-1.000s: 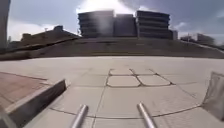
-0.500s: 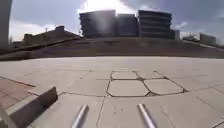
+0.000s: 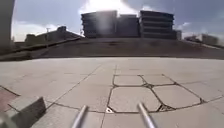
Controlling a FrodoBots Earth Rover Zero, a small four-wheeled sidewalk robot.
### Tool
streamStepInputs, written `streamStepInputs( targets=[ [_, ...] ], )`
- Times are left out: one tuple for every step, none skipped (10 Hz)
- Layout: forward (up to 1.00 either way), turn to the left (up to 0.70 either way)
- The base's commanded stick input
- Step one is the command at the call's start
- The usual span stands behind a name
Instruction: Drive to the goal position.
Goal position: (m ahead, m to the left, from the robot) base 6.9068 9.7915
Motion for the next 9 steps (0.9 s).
streamStepInputs(
  targets=[
    [0.7,0.35],
    [0.7,0.35],
    [0.7,0.35],
    [0.7,0.35],
    [0.7,0.35],
    [0.7,0.35],
    [0.7,0.24],
    [0.7,0.04],
    [0.7,0.01]
  ],
)
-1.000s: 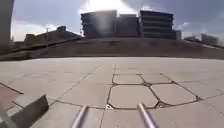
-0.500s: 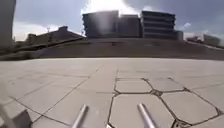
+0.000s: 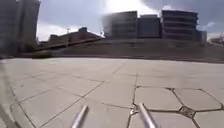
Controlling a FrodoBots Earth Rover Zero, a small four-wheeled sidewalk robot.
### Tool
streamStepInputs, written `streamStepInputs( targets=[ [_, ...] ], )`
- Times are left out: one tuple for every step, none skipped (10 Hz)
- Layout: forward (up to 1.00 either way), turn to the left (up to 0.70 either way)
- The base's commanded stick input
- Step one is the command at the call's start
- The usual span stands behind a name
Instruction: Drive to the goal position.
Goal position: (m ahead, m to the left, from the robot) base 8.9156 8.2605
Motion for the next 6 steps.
streamStepInputs(
  targets=[
    [0.7,0.0],
    [0.7,0.0],
    [0.7,0.0],
    [0.7,0.0],
    [0.7,0.0],
    [0.7,0.0]
  ],
)
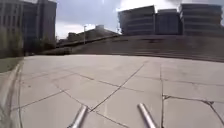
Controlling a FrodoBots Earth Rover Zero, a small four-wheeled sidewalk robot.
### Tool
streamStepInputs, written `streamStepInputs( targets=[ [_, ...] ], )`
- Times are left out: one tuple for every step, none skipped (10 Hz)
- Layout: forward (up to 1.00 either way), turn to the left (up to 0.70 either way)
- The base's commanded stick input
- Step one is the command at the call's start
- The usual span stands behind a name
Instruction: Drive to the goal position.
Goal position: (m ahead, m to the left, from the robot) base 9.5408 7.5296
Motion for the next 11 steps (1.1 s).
streamStepInputs(
  targets=[
    [0.7,0.0],
    [0.7,0.0],
    [0.7,0.0],
    [0.7,0.0],
    [0.7,0.27],
    [0.7,0.35],
    [0.7,0.13],
    [0.7,0.0],
    [0.7,0.0],
    [0.7,0.0],
    [0.7,0.0]
  ],
)
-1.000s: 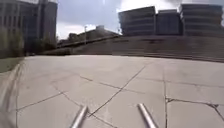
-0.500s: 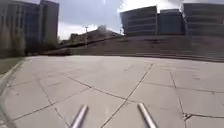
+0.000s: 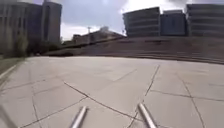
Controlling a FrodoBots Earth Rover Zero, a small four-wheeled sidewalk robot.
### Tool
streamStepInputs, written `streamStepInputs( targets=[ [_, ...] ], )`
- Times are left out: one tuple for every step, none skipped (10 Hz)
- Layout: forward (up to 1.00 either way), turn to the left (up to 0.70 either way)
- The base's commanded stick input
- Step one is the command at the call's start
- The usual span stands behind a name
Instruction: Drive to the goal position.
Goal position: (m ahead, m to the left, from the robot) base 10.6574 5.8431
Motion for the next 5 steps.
streamStepInputs(
  targets=[
    [0.7,0.0],
    [0.7,0.0],
    [0.7,0.0],
    [0.7,0.0],
    [0.7,0.0]
  ],
)
